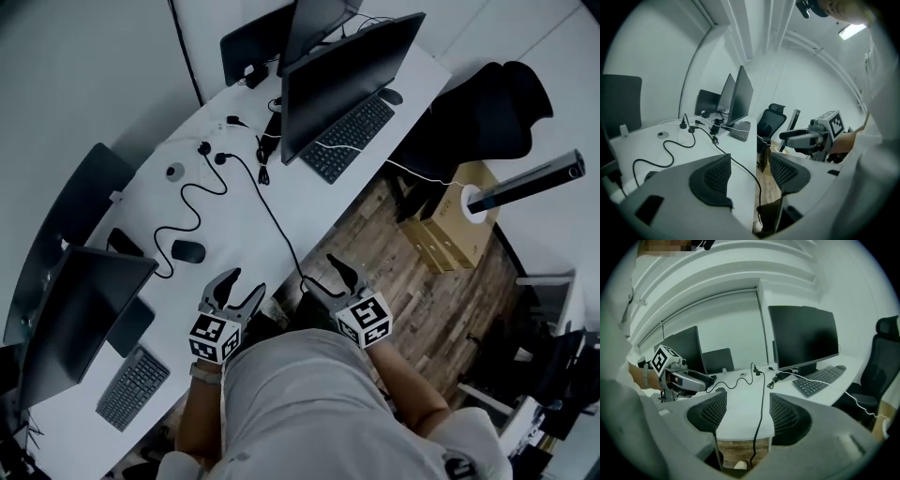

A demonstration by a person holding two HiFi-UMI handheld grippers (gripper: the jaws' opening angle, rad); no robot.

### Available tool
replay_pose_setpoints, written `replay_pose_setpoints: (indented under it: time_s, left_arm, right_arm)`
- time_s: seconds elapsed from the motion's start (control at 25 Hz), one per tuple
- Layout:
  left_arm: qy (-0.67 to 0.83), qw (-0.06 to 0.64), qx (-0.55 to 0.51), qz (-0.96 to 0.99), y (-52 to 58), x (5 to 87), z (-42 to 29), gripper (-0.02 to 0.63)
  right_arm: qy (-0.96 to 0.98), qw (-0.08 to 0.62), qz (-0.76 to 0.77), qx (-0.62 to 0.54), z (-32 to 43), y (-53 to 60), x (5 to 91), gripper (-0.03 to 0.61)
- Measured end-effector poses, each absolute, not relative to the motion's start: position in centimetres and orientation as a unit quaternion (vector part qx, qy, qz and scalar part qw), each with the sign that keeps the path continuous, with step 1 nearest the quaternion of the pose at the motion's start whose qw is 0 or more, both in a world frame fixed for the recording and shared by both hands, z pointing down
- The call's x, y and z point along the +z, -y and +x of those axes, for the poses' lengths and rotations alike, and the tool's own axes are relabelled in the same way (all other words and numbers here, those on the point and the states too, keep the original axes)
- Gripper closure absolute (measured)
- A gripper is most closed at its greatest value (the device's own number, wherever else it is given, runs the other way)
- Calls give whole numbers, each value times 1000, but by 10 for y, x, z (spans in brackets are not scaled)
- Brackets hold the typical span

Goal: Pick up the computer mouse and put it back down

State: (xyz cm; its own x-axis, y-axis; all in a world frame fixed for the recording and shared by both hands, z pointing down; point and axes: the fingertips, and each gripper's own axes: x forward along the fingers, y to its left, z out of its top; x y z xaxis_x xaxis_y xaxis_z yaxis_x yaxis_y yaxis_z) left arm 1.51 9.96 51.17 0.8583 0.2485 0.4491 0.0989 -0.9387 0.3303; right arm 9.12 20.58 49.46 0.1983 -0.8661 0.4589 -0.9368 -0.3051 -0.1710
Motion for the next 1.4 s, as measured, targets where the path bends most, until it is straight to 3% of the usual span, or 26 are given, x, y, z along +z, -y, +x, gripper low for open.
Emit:
replay_pose_setpoints:
  time_s: [0.76,1.4]
  left_arm:
    - [152,229,239,931,-3,524,-64,354]
    - [326,285,234,871,0,526,-137,355]
  right_arm:
    - [774,177,554,251,35,-28,536,293]
    - [814,239,461,261,-5,53,605,291]
